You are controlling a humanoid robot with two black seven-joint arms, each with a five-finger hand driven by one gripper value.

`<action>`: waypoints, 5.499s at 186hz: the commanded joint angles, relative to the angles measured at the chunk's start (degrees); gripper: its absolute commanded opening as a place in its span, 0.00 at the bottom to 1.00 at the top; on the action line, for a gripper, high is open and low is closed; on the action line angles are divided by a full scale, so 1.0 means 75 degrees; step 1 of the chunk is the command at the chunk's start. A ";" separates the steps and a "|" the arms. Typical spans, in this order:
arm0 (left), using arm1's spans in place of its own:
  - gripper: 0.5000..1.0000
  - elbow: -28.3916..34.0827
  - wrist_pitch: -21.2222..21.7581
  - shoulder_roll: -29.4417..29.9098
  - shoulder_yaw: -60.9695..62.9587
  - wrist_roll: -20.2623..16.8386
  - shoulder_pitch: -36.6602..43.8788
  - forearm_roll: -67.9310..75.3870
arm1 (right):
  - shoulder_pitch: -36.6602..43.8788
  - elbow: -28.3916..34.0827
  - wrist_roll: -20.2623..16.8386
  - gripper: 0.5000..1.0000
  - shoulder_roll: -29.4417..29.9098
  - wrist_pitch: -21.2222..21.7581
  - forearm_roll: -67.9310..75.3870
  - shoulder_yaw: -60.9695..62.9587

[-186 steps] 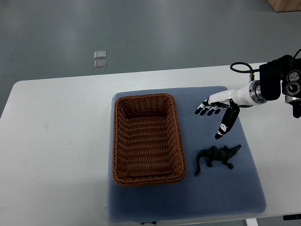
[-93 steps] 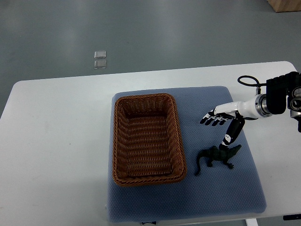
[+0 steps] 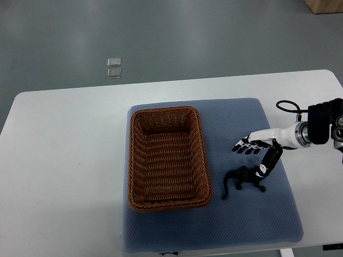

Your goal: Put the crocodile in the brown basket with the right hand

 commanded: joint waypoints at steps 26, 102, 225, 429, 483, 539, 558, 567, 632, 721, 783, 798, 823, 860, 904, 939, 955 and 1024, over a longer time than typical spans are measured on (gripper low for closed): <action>1.00 -0.0012 0.0002 0.0000 -0.0001 0.0000 -0.0001 0.0001 | -0.0369 -0.0012 0.0023 0.85 0.0015 -0.0126 -0.0110 0.0234; 1.00 -0.0012 -0.0009 0.0000 -0.0001 0.0000 0.0010 0.0001 | -0.0837 -0.0082 0.0128 0.83 0.0062 -0.0337 -0.0450 0.0328; 1.00 0.0000 0.0002 0.0000 -0.0001 0.0000 -0.0001 0.0001 | -0.1283 -0.0293 0.0140 0.51 0.0097 -0.0501 -0.1071 0.0328; 1.00 -0.0023 -0.0009 0.0000 -0.0001 0.0000 -0.0001 0.0013 | -0.0404 -0.0328 0.0117 0.00 -0.0571 0.0343 -0.1329 0.0785; 1.00 -0.0023 -0.0009 0.0000 -0.0001 0.0000 0.0010 0.0013 | 0.0592 -0.0328 0.0117 0.00 -0.0676 0.0824 -0.1294 0.0785; 1.00 -0.0035 -0.0009 0.0000 -0.0001 0.0000 -0.0001 0.0024 | 0.2314 -0.0340 0.0035 0.00 -0.0559 0.1632 -0.1271 0.0773; 1.00 -0.0035 -0.0009 0.0000 -0.0001 0.0000 -0.0001 0.0025 | 0.2655 -0.0352 0.0011 0.01 -0.0290 0.1679 -0.1259 0.0761; 1.00 -0.0035 -0.0009 0.0000 -0.0001 0.0000 -0.0001 0.0025 | 0.2772 -0.0422 0.0000 0.01 -0.0079 0.1679 -0.1271 0.0738; 1.00 -0.0035 -0.0009 0.0000 -0.0001 0.0000 -0.0001 0.0025 | 0.3112 -0.1875 0.0000 0.02 0.2288 0.1667 -0.1294 0.0574; 1.00 -0.0023 -0.0009 0.0000 -0.0001 0.0000 0.0010 0.0013 | 0.2479 -0.3902 0.0000 0.03 0.4878 0.1550 -0.1423 0.0175; 1.00 -0.0035 -0.0009 0.0000 -0.0001 0.0000 0.0010 0.0013 | 0.2045 -0.4477 0.0000 0.05 0.5464 0.1363 -0.1540 -0.0071; 1.00 -0.0023 -0.0009 0.0000 -0.0012 0.0000 0.0010 0.0013 | 0.1964 -0.4489 0.0011 0.07 0.5476 0.1363 -0.1610 -0.0129; 1.00 0.0000 -0.0009 0.0000 -0.0001 0.0000 0.0010 0.0013 | 0.1835 -0.4500 0.0011 0.08 0.5476 0.1292 -0.1622 -0.0129; 1.00 -0.0012 -0.0009 0.0000 -0.0001 0.0000 0.0010 0.0013 | 0.1776 -0.4512 0.0011 0.14 0.5593 0.1199 -0.1622 -0.0118; 1.00 0.0024 -0.0009 0.0000 -0.0001 0.0000 0.0010 0.0013 | 0.1577 -0.4571 0.0011 0.17 0.5757 0.0964 -0.1622 -0.0118; 1.00 0.0035 -0.0009 0.0000 -0.0012 0.0000 0.0010 0.0001 | 0.1506 -0.4571 0.0023 0.30 0.5734 0.0953 -0.1622 -0.0106; 1.00 0.0035 -0.0009 0.0000 -0.0012 0.0000 0.0010 0.0001 | 0.1424 -0.4571 0.0035 0.49 0.5722 0.0964 -0.1610 -0.0094; 1.00 -0.0012 -0.0009 0.0000 -0.0012 0.0000 0.0022 0.0013 | 0.1577 -0.4547 0.0058 0.80 0.5382 0.1023 -0.1458 0.0046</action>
